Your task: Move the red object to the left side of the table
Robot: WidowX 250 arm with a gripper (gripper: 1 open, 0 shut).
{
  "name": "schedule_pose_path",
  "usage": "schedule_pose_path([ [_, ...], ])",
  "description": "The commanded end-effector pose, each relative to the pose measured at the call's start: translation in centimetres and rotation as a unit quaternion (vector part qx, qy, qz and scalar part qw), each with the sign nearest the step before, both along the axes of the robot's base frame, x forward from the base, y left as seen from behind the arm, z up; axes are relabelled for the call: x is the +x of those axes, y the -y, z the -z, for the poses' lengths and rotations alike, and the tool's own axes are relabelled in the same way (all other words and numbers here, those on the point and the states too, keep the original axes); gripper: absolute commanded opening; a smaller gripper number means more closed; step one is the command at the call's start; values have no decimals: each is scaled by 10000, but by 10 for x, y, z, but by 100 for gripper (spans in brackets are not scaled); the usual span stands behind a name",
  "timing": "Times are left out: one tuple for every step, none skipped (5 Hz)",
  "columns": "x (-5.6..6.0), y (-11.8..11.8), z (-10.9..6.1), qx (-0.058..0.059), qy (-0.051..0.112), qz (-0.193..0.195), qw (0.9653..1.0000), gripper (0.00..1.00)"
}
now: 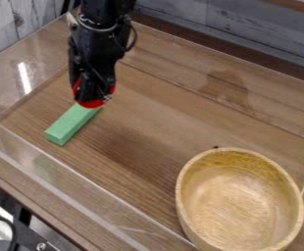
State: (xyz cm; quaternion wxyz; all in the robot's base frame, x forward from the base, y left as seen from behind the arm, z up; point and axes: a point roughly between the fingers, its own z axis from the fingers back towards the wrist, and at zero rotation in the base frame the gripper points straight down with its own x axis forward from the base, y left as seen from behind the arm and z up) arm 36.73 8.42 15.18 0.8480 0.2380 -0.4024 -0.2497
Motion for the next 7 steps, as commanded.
schedule_pose_path([
  [-1, 8, -24, 1, 438, 71, 9990, 0],
  [-1, 16, -32, -80, 620, 155, 9979, 0],
  [-1, 23, -38, -151, 794, 219, 9965, 0],
  [-1, 32, -44, -271, 975, 313, 9944, 0],
  [-1, 41, -47, -384, 1075, 436, 9925, 0],
  [-1, 48, -46, -524, 1165, 560, 9902, 0],
  [-1, 55, -41, -815, 1244, 698, 9864, 0],
])
